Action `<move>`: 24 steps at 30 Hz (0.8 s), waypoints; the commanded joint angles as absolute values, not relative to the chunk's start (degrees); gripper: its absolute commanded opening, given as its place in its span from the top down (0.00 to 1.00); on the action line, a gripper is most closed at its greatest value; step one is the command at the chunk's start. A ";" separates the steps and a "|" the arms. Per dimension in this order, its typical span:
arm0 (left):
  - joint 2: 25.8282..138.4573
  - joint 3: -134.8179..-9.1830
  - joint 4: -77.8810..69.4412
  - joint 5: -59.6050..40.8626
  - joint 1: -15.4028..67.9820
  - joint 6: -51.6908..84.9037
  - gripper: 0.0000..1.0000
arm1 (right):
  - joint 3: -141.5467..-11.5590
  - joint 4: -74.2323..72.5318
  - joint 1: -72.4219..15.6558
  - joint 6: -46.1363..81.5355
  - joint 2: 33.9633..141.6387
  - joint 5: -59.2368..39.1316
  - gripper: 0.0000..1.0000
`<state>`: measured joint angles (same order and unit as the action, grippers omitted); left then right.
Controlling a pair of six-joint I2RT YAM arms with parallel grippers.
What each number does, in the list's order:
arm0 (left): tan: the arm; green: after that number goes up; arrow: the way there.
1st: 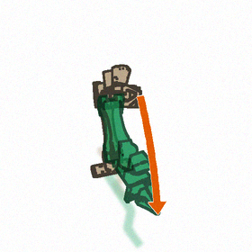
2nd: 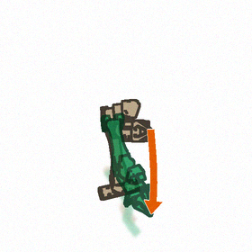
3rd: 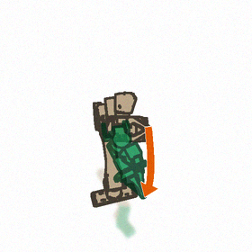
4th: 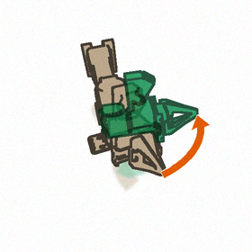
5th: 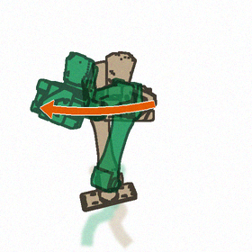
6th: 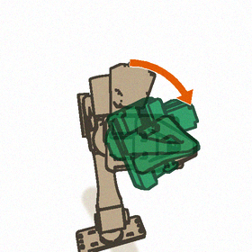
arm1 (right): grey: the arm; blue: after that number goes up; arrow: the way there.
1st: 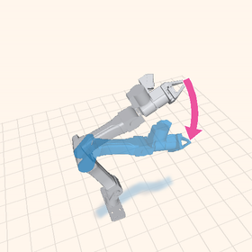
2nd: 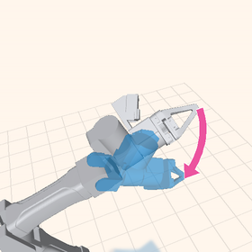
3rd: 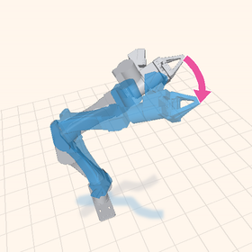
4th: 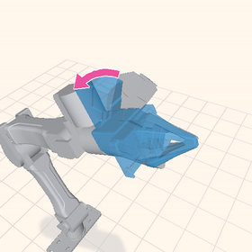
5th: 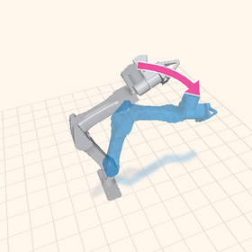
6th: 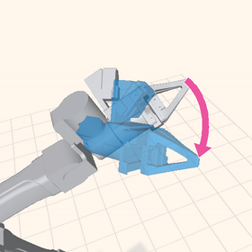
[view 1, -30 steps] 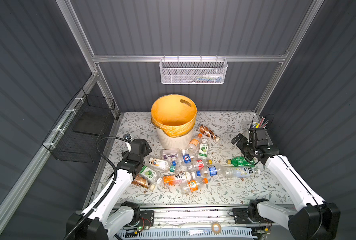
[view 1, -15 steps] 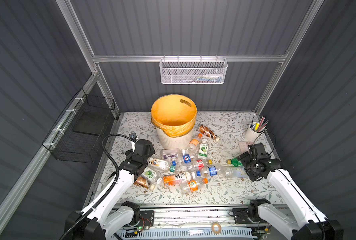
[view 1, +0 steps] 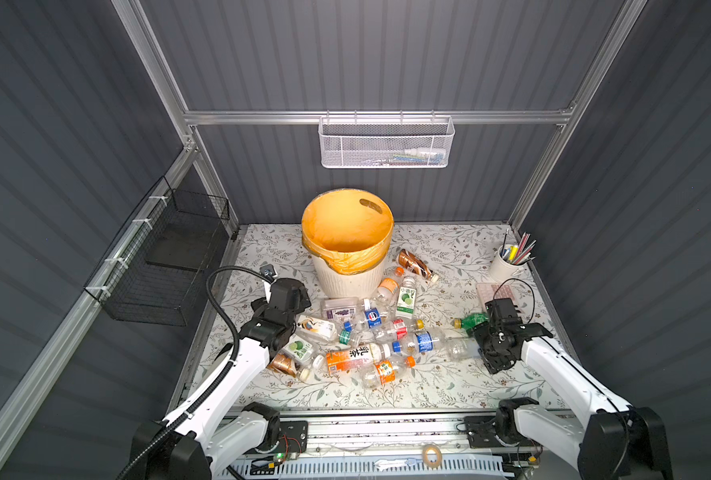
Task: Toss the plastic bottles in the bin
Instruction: 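Lower the right gripper onto the clear oolong tea bottle and grasp it, then carry the tea bottle over the bin and open the right gripper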
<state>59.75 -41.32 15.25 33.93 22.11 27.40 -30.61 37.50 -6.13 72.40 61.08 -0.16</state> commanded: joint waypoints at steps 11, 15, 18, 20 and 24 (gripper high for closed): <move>59.70 -42.48 14.57 35.82 22.50 27.87 0.01 | -32.21 43.90 -5.98 72.27 48.79 6.28 0.49; 59.60 -42.63 15.04 36.57 22.46 29.44 0.00 | -38.75 48.00 -6.11 69.02 43.20 11.02 0.52; 58.61 -42.72 18.45 40.89 22.48 35.06 0.01 | -42.72 44.17 -6.59 64.97 39.17 13.58 0.52; 57.60 -42.63 19.80 42.00 22.48 37.24 0.01 | -43.95 37.12 -6.59 60.69 37.57 12.40 0.52; 56.11 -42.00 20.63 41.77 22.49 39.27 0.00 | -48.68 24.00 -6.59 53.03 42.54 3.76 0.50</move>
<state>57.67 -41.32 18.48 39.57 22.20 35.68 -45.84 34.92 -6.31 60.93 39.03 8.36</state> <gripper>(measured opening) 0.994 0.516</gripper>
